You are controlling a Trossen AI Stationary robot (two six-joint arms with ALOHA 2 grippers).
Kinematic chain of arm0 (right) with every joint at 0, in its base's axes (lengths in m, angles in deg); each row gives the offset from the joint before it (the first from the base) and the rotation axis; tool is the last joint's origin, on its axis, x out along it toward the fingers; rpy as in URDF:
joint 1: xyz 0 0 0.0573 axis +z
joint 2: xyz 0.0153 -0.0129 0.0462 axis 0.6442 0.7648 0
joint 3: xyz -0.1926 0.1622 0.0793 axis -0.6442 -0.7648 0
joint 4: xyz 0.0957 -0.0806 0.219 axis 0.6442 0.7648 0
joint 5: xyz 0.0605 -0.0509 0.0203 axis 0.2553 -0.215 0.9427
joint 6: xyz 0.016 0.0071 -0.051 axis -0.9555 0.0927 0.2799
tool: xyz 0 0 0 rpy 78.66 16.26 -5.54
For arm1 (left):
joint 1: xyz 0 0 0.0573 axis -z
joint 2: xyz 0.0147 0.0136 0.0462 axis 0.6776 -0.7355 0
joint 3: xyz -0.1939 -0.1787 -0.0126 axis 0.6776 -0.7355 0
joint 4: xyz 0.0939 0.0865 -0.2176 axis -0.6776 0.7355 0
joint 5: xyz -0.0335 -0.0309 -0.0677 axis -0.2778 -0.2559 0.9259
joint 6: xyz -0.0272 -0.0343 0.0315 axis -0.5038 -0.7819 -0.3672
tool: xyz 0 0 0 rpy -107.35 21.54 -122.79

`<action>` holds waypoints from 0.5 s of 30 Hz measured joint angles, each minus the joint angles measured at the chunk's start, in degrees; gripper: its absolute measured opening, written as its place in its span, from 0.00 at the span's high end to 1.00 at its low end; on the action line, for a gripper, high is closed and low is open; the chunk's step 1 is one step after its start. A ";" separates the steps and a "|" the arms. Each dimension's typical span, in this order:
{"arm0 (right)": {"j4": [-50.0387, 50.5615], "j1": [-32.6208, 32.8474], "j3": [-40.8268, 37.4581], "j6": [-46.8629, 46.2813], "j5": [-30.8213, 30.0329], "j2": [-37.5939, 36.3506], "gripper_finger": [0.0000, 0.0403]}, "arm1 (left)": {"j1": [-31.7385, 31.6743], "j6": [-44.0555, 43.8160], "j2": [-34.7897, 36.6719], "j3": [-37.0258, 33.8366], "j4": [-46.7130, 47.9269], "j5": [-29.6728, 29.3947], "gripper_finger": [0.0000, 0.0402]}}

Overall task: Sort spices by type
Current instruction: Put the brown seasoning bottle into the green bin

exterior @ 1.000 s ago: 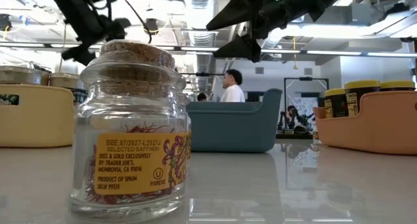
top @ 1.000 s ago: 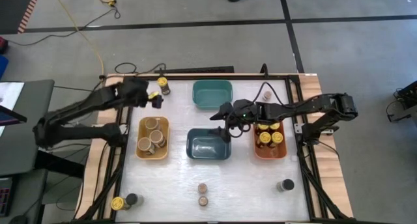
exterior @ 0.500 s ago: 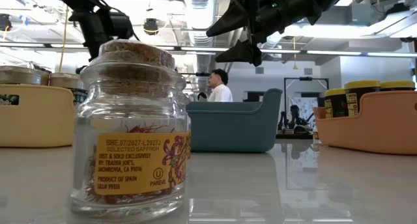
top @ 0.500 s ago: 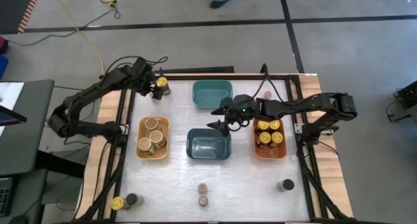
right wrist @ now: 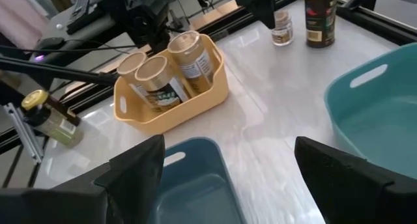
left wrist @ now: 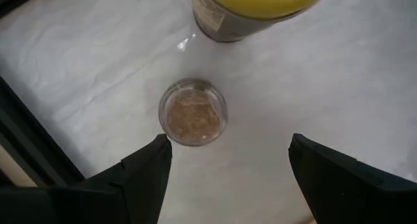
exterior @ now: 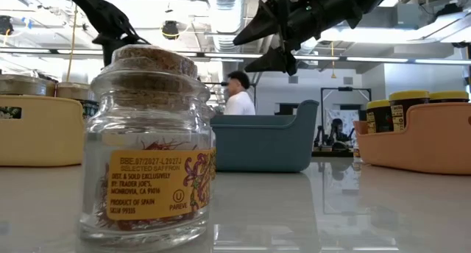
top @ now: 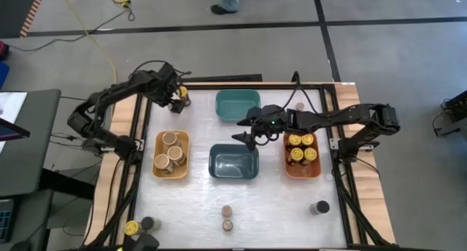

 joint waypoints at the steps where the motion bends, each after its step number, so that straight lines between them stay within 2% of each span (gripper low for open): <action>1: 0.13 -0.02 0.00 0.00 0.00 0.00 0.09 | 0.00 0.02 -0.56 0.00 -0.05 -0.36 0.27; 8: 1.05 -0.02 0.00 -0.32 -0.07 0.02 0.09 | -0.04 1.72 -2.88 0.00 -1.88 -4.27 0.27; 15: 1.39 -0.02 0.00 -0.43 -0.07 0.02 0.09 | -0.31 1.89 -5.14 0.00 -2.36 -4.81 0.28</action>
